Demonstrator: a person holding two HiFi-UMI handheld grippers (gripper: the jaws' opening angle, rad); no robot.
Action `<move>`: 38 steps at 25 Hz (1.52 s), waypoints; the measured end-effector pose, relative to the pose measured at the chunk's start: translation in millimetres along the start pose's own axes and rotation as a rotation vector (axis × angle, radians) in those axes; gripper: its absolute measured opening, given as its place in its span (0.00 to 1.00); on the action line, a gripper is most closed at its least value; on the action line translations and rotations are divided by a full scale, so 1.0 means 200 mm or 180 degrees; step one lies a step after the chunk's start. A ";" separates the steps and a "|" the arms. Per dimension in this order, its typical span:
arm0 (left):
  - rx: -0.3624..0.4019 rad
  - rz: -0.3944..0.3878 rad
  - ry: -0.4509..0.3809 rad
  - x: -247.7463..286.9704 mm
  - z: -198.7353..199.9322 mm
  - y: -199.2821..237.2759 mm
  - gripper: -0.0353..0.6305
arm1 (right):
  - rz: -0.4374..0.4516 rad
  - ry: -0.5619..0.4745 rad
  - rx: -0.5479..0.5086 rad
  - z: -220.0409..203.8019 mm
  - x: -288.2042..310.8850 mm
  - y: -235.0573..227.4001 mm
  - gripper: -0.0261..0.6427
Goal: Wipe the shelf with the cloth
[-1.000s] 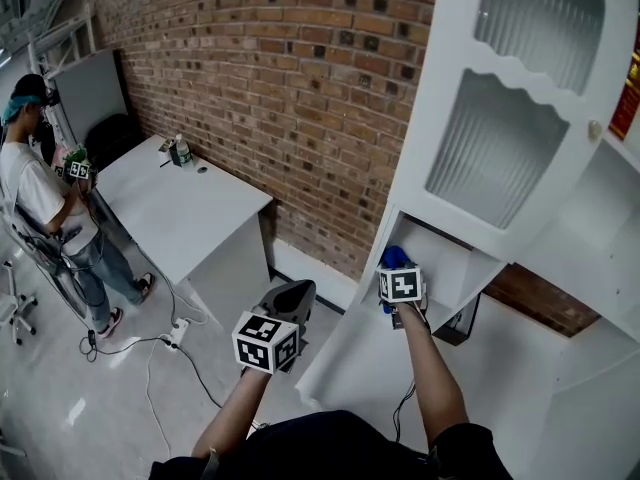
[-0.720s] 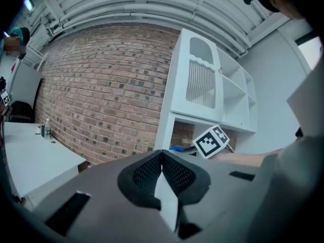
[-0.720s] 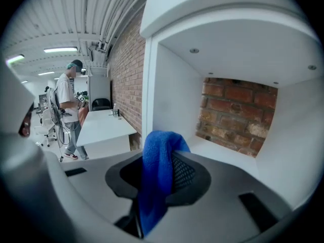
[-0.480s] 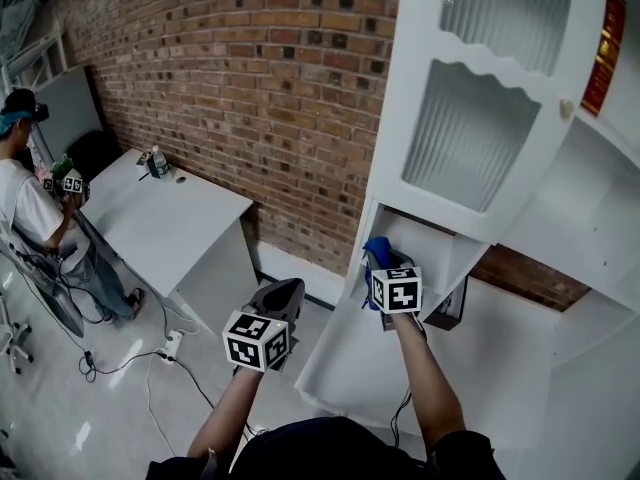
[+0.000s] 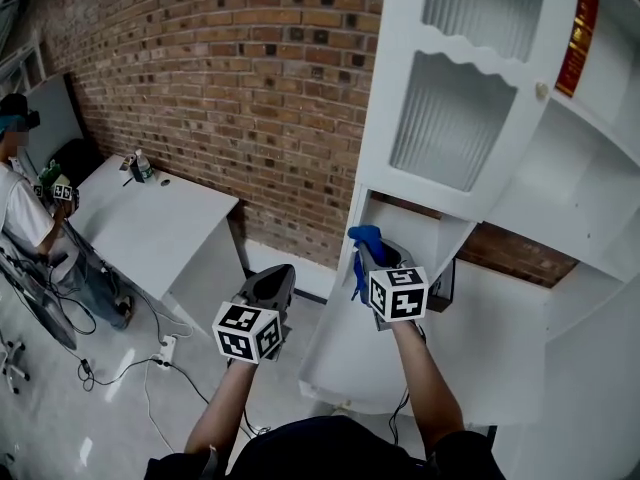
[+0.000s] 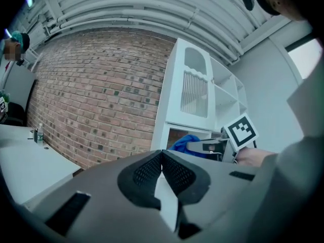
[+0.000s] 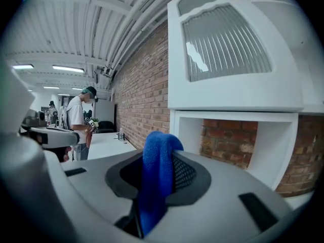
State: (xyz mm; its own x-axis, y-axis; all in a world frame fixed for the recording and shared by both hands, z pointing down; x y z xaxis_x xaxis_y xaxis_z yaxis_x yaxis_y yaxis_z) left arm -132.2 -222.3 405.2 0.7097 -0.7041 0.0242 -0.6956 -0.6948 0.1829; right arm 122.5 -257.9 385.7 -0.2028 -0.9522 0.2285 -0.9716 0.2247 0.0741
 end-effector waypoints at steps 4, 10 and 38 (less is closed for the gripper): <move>-0.0007 -0.0094 -0.0021 -0.04 0.00 -0.02 0.08 | -0.0018 -0.0093 0.0001 0.03 -0.11 0.07 0.19; -0.0040 -0.0210 -0.0044 -0.12 -0.02 -0.04 0.08 | -0.0138 -0.0127 -0.0172 0.02 -0.24 0.18 0.19; 0.0037 -0.0791 -0.0279 -0.22 0.00 -0.35 0.08 | -0.0120 -0.0485 -0.0103 0.03 -0.73 0.36 0.19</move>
State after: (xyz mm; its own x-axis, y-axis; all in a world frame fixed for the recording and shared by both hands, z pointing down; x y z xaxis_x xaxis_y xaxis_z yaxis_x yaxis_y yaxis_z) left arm -114.7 -141.7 390.4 0.8469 -0.5213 -0.1054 -0.5027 -0.8493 0.1613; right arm 82.0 -104.0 352.6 -0.1847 -0.9799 0.0754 -0.9750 0.1923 0.1115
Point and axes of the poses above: the fingertips, and each gripper's own axes: x forward along the fingers, y to its left, z out of its top, the point moved 10 cm from there along -x, backward along the fingers, and after that the axes turned 5 degrees about -z, right-handed, at the moved point
